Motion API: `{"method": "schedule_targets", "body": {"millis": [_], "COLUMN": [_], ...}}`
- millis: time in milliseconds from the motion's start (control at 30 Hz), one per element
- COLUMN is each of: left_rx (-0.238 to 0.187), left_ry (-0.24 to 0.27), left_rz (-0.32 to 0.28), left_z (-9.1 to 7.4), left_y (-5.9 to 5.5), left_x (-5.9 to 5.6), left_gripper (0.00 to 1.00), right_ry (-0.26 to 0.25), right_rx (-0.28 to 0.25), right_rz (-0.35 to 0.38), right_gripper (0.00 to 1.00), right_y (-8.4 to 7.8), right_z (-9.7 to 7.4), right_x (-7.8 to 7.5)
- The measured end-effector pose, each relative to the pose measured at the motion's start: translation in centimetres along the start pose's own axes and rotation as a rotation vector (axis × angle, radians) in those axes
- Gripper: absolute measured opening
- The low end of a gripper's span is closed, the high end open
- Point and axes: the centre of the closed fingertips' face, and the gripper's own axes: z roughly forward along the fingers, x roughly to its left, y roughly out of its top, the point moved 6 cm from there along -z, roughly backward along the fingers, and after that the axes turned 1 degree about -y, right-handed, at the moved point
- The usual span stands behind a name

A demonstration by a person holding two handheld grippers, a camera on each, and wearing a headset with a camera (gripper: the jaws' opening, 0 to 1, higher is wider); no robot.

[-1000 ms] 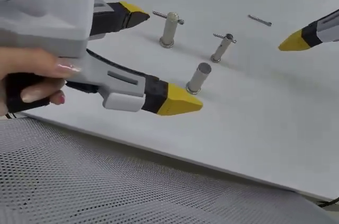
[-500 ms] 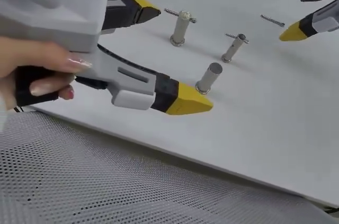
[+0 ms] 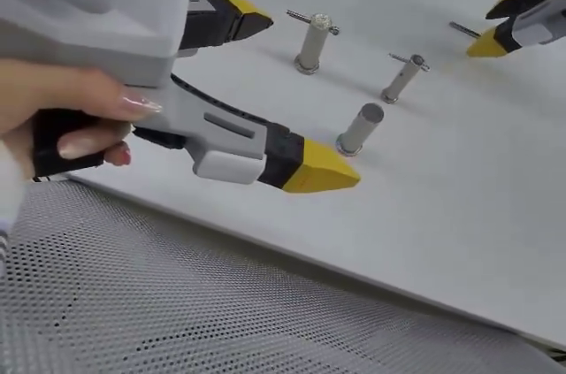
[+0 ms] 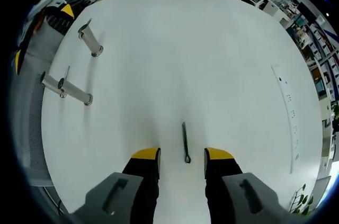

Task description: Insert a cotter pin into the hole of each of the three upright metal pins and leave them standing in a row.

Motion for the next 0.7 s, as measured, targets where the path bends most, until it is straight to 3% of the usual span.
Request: {"method": "schedule_targets", "body": {"millis": [467,600,700], "left_rx": [0.007,0.01,0.001], "left_ry": [-0.011,-0.01,-0.01], "left_rz": [-0.005,-0.003,-0.008], "left_z": [0.1,-0.1,-0.2], "left_y": [-0.3,-0.4,-0.4], "left_x": [-0.2,-0.1,-0.1], "left_gripper": [0.99,0.99,0.99], "right_ry": [0.062,0.1,0.091], "right_rx": [0.007,0.004,0.012], "right_rz": [0.024,0.022,0.007], "right_gripper": [0.16,0.06,0.05], "right_y": [0.1,0.2,0.3], "right_z": [0.2,0.3,0.2], "right_x": [0.2,0.9,1.1]}}
